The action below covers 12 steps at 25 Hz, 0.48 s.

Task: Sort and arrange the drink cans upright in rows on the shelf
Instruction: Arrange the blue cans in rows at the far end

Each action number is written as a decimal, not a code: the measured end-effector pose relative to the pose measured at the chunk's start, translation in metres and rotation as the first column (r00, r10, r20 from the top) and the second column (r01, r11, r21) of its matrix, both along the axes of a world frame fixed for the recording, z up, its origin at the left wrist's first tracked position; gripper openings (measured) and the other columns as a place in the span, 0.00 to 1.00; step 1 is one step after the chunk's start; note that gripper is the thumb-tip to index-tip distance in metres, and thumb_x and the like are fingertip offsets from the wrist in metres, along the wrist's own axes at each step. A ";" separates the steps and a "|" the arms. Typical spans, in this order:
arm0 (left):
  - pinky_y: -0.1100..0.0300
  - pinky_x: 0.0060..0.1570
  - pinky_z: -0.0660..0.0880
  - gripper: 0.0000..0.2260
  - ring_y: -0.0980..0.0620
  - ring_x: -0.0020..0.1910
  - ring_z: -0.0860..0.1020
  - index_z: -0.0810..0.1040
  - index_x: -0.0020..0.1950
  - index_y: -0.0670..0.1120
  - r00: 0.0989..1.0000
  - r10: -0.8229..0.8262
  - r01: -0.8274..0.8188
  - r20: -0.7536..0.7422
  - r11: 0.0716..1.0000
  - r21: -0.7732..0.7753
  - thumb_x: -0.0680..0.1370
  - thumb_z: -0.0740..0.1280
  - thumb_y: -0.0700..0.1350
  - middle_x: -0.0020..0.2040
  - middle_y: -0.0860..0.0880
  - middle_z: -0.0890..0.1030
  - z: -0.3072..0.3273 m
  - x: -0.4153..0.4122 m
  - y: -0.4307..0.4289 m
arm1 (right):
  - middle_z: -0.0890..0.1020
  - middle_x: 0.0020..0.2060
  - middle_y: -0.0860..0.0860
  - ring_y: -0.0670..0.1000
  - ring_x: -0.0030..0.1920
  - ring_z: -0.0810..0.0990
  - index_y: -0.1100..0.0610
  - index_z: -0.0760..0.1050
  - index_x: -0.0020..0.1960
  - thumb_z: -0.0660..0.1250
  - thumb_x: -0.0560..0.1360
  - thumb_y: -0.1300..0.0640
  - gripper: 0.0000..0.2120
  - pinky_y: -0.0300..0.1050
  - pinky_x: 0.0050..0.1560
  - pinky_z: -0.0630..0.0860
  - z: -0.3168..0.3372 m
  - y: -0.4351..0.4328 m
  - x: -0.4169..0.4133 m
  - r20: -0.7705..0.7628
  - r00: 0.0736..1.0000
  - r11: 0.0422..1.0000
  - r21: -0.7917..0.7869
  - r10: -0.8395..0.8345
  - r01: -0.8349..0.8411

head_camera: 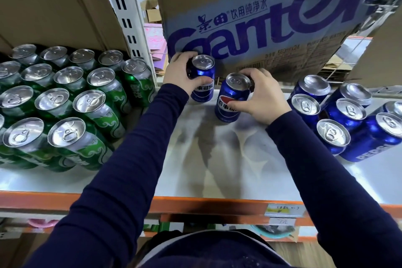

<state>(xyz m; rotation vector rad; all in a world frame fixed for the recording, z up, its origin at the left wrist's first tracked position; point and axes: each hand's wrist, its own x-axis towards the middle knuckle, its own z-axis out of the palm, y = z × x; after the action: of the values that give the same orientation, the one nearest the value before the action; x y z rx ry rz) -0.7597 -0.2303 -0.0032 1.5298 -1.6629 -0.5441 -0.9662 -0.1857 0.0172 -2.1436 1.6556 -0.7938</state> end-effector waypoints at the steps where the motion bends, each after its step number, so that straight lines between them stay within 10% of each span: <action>1: 0.56 0.61 0.72 0.34 0.48 0.59 0.74 0.71 0.66 0.44 1.000 0.006 -0.006 0.012 1.000 -0.005 0.64 0.78 0.51 0.62 0.45 0.72 0.000 0.000 0.001 | 0.73 0.59 0.54 0.46 0.54 0.69 0.58 0.70 0.66 0.78 0.62 0.52 0.35 0.31 0.53 0.62 0.001 -0.004 0.001 -0.007 1.000 1.000 -0.003 -0.008 0.008; 12: 0.56 0.60 0.68 0.33 0.43 0.62 0.72 0.61 0.73 0.48 0.963 -0.039 0.027 0.265 0.998 0.049 0.73 0.69 0.56 0.67 0.43 0.71 0.003 0.001 0.009 | 0.73 0.62 0.57 0.56 0.64 0.70 0.60 0.68 0.67 0.76 0.66 0.54 0.33 0.41 0.59 0.66 -0.005 -0.044 0.014 0.021 0.997 0.997 -0.020 -0.081 0.081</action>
<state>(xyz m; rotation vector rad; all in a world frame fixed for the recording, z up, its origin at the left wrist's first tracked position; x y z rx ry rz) -0.7587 -0.2212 0.0000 1.6691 -1.8926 -0.4093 -0.9523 -0.2299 0.0123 -2.0867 1.7407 -0.8571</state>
